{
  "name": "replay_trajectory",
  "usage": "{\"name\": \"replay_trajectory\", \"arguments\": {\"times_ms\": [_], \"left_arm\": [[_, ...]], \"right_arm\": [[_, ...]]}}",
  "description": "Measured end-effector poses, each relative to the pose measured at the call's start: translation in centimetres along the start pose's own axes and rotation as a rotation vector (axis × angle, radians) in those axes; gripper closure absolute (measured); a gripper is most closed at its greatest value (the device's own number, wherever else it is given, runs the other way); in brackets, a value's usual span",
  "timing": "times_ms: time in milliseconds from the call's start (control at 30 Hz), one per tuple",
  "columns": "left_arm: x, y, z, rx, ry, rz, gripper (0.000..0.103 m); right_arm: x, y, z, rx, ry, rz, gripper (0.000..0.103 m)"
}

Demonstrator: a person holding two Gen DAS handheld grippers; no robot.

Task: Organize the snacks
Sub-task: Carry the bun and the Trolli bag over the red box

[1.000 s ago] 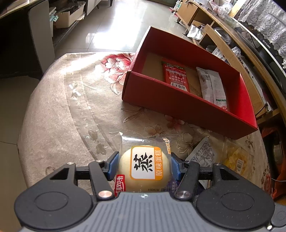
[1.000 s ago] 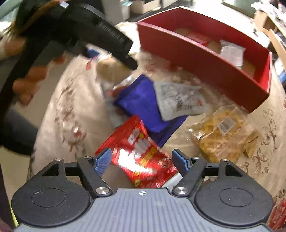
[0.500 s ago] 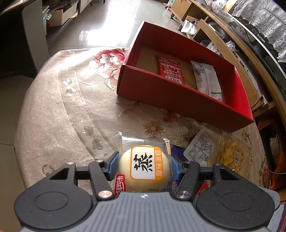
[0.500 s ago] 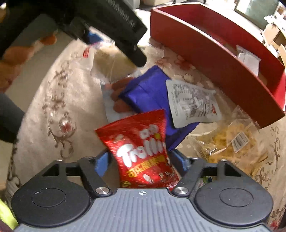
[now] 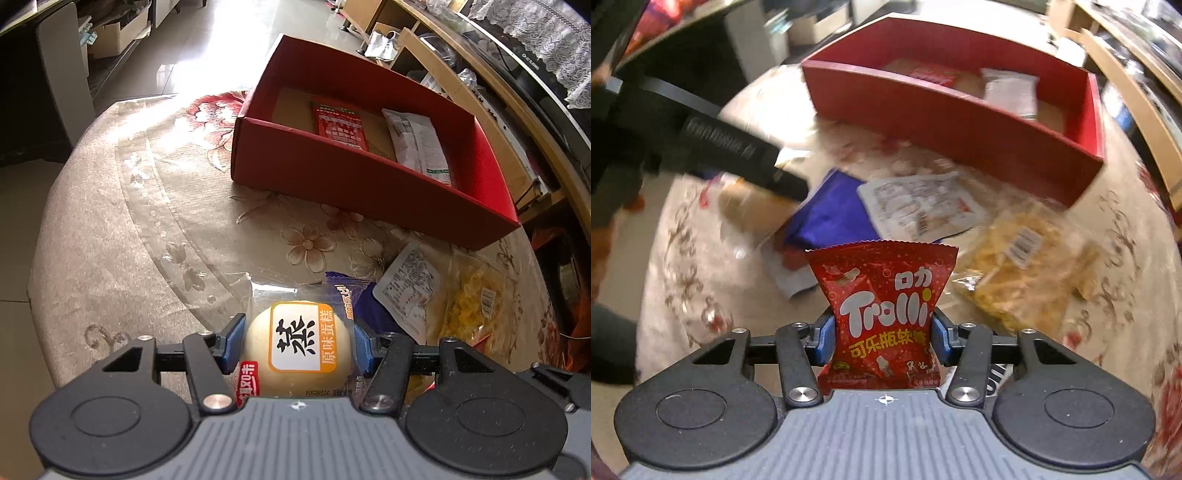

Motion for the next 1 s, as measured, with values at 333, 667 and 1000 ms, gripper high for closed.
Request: {"name": "replay_trajectory", "arguments": {"times_ms": [333,667,1000], "left_arm": [[-0.6,-1.8,-0.3,0.026,-0.016,-0.002,0.047],[-1.2,-4.1,1.2,0.071,-0.067,0.015,0.047],[-1.7,-5.5,3.0,0.068,-0.104,0.011,0.047]], "right_arm": [[-2.0,-1.3,0.8,0.124,-0.107,-0.004,0.045],[-3.4,-2.8,2.4,0.195,-0.183,0.014,0.045],[-4.4,-4.2,4.3,0.244,-0.252,0.017,0.045]]}}
Point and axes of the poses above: each gripper's, at about its wrist camera, not at the fingertips, and x roughly the way its jaws point, y to its left, z to its top, the point moved 1 cm from there along x, roughly the way its jaws point, and after that the axes turned 8 degrees about x, right-handed, at the moved point
